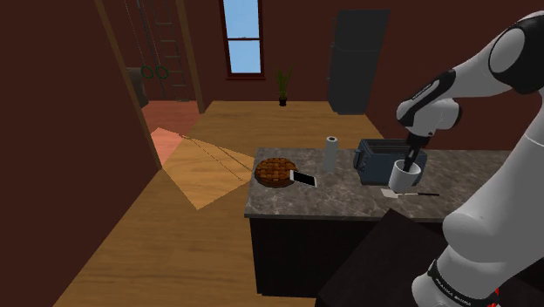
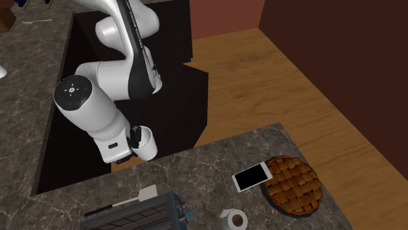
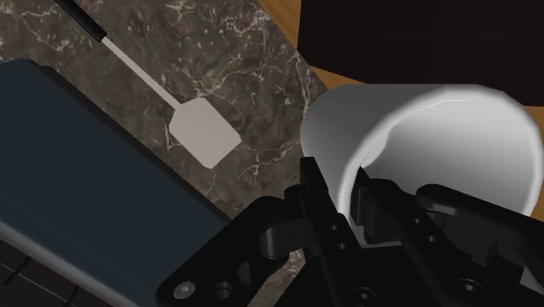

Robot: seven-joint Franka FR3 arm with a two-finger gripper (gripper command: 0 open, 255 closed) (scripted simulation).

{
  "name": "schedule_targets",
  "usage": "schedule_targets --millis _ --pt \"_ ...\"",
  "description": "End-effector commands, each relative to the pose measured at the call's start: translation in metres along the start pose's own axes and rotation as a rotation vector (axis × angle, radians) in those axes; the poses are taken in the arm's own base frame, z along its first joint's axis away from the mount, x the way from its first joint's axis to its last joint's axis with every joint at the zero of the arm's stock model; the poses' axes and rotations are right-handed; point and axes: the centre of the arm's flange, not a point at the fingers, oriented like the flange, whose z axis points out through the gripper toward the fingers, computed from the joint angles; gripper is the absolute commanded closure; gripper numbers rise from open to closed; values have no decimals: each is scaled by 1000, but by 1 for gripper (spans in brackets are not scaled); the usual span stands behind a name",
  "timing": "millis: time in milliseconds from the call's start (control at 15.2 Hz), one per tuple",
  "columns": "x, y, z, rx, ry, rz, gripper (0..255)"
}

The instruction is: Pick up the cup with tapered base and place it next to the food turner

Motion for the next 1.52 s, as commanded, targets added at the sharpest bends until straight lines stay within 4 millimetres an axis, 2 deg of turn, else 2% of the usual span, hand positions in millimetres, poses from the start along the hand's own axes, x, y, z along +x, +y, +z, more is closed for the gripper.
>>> schedule_targets --millis 0,1452 --pt "1 0 11 -1 0 0 255" --pt "4 10 127 -1 0 0 255"
